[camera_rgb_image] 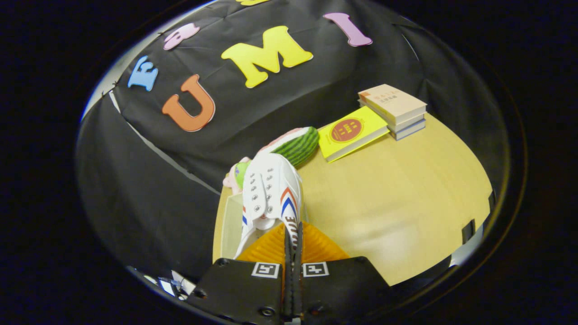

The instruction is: Open the storage box then place both shoes into the box .Put the left shoe in first, then the right shoe, with the right side of both shoes facing outward in a uniform manner.

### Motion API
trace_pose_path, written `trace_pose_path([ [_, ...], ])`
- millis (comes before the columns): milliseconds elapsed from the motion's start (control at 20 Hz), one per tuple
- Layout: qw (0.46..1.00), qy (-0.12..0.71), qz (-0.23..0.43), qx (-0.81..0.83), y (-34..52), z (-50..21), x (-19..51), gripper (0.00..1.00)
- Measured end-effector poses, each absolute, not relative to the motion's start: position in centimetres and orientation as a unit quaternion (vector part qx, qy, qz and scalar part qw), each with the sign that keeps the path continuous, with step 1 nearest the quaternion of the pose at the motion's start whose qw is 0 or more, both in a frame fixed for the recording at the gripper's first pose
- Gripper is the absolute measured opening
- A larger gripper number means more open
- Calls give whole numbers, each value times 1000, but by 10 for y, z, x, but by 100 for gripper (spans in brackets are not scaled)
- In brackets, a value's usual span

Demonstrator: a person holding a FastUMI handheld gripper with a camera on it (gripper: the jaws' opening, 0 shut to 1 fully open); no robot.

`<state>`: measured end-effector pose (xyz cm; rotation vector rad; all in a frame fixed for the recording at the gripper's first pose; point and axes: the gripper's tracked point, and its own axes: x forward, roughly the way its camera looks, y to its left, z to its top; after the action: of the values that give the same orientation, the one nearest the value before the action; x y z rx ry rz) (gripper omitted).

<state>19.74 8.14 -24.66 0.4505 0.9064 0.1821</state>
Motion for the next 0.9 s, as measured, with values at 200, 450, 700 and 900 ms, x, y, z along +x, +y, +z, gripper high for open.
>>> trace_pose_path([
  [200,861,450,81,223,120,-271,196,5],
  [450,856,457,72,233,144,-300,194,5],
  [700,861,449,62,231,161,-315,198,6],
  [900,878,416,66,226,166,-321,200,8],
])
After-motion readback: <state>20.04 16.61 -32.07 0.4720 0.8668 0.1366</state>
